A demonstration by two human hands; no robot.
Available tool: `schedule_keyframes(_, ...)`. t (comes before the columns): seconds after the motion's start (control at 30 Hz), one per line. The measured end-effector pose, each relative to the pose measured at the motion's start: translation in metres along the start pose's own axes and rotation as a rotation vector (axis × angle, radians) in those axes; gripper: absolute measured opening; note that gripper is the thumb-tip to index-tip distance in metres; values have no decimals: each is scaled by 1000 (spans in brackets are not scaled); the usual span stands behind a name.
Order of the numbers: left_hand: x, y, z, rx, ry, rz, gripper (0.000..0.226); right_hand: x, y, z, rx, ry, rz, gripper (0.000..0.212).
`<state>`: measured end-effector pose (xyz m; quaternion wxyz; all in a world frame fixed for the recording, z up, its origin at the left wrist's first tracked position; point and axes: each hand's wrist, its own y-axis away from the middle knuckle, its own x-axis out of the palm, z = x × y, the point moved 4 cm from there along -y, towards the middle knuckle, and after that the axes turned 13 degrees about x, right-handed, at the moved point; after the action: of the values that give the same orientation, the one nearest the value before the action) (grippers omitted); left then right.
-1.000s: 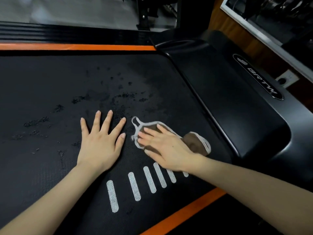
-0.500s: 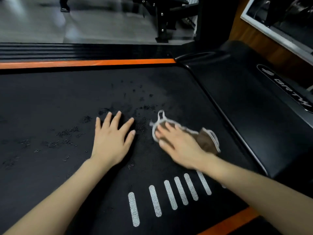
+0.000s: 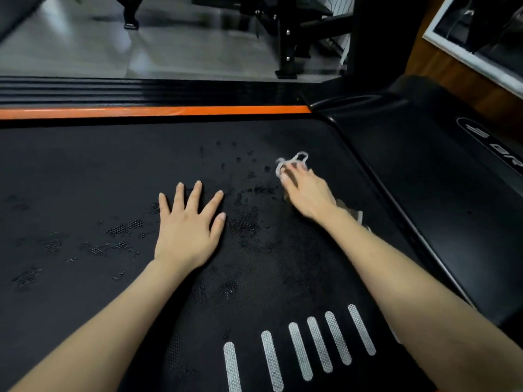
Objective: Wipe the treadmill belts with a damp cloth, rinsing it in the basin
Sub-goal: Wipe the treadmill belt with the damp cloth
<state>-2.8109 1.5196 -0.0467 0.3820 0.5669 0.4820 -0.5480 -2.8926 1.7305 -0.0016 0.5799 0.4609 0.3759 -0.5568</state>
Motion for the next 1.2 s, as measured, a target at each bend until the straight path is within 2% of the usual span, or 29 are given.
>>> schedule_keyframes(0.07,0,0,0,6,2,-16,71,14,46,6,-187,13,36,41)
schedule_keyframes(0.13,0,0,0,11,8,-22,69,23,98,14,-414,-5,112,52)
schedule_keyframes(0.2,1,1,0,16,3,-28,68,22,104,14,-526,31,156,60)
schedule_keyframes(0.27,1,0,0,21,-1,-37,67,16,73,17,-501,95,81,53)
schedule_keyframes(0.33,2,1,0,22,2,-42,65,13,16,17,-292,126,26,42)
schedule_keyframes(0.4,2,1,1,23,4,-45,64,8,-38,16,-75,88,-28,41)
schedule_keyframes(0.47,1,1,1,13,4,-57,63,9,-63,19,-28,67,-83,43)
schedule_keyframes(0.6,1,0,1,14,5,-59,62,26,-10,23,-181,75,-99,43)
schedule_keyframes(0.67,0,0,1,10,5,-66,61,24,20,25,-258,83,-23,52)
schedule_keyframes(0.73,-1,1,2,18,0,-75,59,6,26,18,-238,71,39,67)
schedule_keyframes(0.8,-1,1,2,22,2,-74,58,-18,31,5,-304,-17,-81,77)
schedule_keyframes(0.83,0,1,2,21,2,-75,58,-26,34,-5,-374,-62,-145,76)
schedule_keyframes(0.87,-1,0,1,20,1,-76,58,-27,37,-14,-452,-65,-137,71)
schedule_keyframes(0.97,-1,0,0,22,-10,-76,57,1,35,-22,-702,86,7,58)
schedule_keyframes(1.07,-2,0,0,12,-11,-76,57,20,19,4,-751,112,45,48)
schedule_keyframes(1.2,0,-1,-1,12,-15,-74,55,26,1,15,-664,-15,-66,38)
